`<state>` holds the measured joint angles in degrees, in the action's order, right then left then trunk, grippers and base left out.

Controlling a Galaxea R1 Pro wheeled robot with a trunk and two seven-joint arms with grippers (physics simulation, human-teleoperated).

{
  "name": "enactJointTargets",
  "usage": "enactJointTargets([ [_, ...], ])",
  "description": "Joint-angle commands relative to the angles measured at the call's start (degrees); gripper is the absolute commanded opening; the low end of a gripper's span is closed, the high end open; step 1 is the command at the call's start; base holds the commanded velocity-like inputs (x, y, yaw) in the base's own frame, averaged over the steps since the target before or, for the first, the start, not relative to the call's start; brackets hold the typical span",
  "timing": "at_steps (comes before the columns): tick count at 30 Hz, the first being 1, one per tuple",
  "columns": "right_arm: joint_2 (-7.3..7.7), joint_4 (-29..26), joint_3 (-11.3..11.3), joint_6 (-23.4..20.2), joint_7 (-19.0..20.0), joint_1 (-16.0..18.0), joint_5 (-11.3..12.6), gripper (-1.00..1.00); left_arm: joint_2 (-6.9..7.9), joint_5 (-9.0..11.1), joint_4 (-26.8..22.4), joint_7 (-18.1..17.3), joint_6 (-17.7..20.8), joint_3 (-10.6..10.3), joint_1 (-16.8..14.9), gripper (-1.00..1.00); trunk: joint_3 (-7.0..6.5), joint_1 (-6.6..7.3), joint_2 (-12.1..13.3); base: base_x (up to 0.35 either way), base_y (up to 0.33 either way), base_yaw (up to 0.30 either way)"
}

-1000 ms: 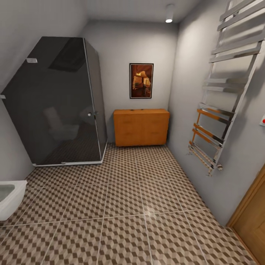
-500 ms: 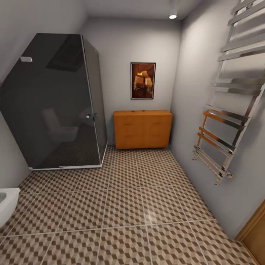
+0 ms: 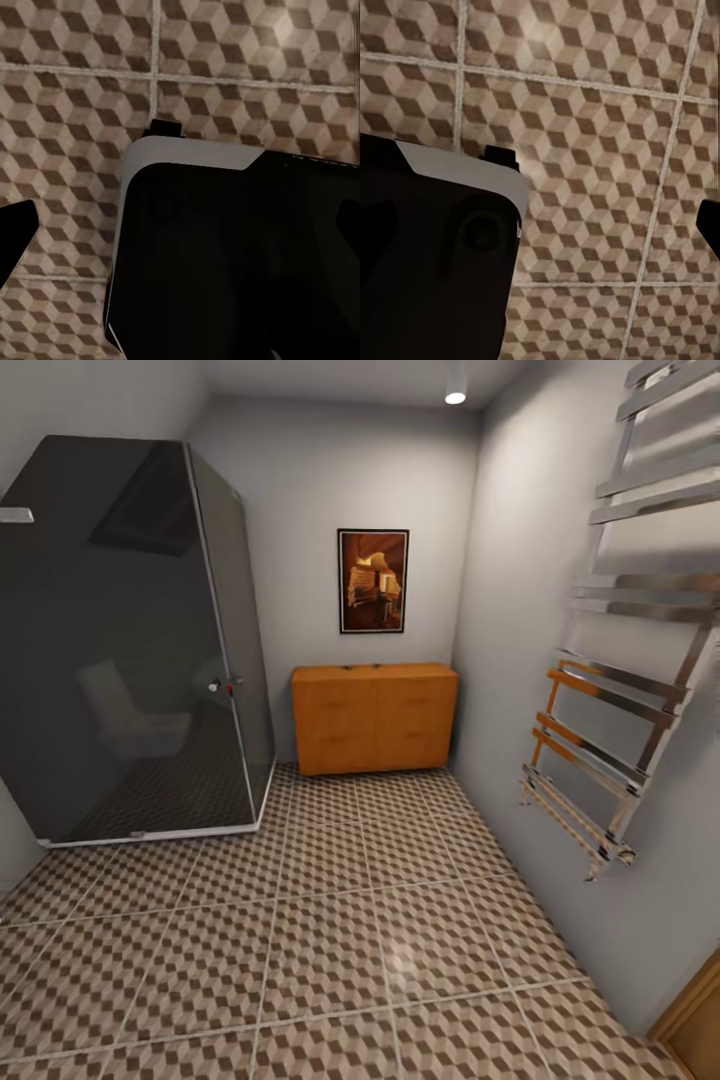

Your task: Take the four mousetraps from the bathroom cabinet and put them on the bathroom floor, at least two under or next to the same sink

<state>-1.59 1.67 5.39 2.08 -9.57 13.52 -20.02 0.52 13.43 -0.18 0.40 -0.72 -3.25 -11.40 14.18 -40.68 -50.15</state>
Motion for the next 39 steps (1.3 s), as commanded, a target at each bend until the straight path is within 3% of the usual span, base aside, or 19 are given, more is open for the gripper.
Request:
enactJointTargets([
  [1,0.0,0.18,0.49,0.22,-0.3,0.09,-0.55,1.0,0.0,0.46,0.0,0.04,-0.07,-0.36,-0.02,1.0,0.04,-0.04,-0.04,0.323,0.0,-0.214],
  [17,0.05,0.18,0.51,0.21,-0.32,0.1,-0.55,1.0,0.0,0.46,0.0,0.06,-0.07,-0.36,-0.02,1.0,-0.38,-0.04,-0.04,0.323,0.0,-0.212],
  [39,-0.13,0.18,0.41,0.09,-0.36,0.1,-1.15,1.0,0.02,0.54,0.0,0.05,-0.07,-0.36,-0.02,1.0,-0.4,-0.04,-0.04,0.323,0.0,-0.005],
])
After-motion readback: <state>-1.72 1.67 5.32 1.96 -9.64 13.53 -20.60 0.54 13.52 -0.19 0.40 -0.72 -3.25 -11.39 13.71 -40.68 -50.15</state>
